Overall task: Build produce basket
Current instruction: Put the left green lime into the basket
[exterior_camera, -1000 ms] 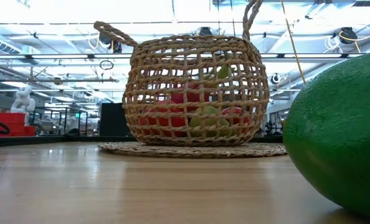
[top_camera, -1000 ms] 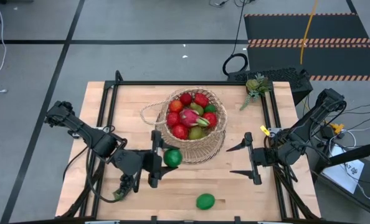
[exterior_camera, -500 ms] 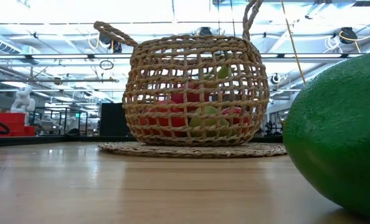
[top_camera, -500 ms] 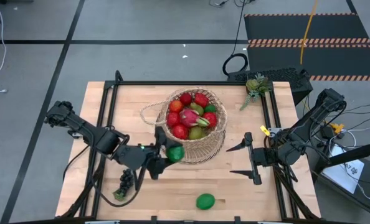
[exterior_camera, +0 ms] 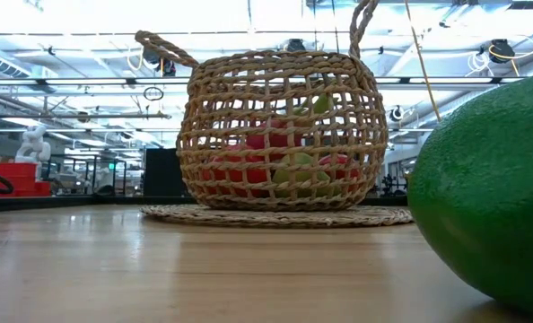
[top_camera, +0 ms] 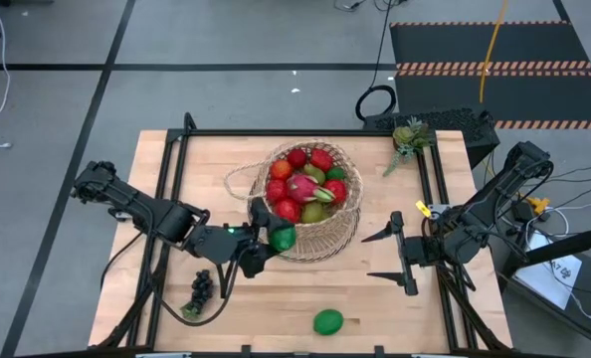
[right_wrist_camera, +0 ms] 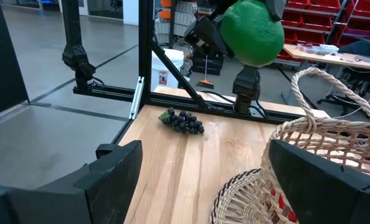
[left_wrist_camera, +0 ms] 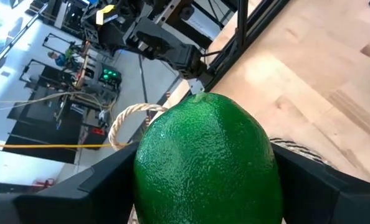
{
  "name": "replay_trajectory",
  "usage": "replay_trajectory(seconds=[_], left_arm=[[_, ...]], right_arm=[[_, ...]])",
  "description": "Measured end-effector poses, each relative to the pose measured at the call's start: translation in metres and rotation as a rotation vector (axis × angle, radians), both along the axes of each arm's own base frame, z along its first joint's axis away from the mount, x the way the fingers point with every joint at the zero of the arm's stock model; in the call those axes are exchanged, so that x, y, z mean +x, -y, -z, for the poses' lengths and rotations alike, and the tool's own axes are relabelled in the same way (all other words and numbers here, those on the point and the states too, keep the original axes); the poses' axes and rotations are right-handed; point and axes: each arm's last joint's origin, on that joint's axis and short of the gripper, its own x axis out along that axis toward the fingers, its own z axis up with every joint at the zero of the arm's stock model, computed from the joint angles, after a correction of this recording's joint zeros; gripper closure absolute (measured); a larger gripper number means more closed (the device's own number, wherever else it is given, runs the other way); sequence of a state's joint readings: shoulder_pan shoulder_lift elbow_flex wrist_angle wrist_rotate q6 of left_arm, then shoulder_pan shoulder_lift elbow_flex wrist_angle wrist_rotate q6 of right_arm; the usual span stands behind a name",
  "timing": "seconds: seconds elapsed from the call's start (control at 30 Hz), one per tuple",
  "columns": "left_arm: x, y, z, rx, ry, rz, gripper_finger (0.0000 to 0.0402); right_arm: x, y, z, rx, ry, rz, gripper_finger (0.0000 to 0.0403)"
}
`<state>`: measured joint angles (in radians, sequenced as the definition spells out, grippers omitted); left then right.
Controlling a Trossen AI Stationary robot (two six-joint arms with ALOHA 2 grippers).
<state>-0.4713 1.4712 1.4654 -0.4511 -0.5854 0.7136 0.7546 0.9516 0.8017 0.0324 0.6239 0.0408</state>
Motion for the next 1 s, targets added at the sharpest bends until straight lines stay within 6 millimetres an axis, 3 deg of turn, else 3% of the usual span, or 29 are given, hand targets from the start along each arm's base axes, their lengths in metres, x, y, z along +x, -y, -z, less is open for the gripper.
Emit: replay_trajectory(seconds=[0.23, 1.0], left_arm=[[0.0000, 0.0000, 0.0000, -0.044, 0.007, -0.017, 0.0089], [-0.0001, 0.0001, 0.0000, -0.528, 0.087, -0.211, 0.0089]], right_arm=[[0.0000, 0.0000, 0.0000, 0.000, 0.000, 0.000, 0.0060], [0.0000, 0.0000, 0.0000, 0.000, 0.000, 0.000, 0.0060]])
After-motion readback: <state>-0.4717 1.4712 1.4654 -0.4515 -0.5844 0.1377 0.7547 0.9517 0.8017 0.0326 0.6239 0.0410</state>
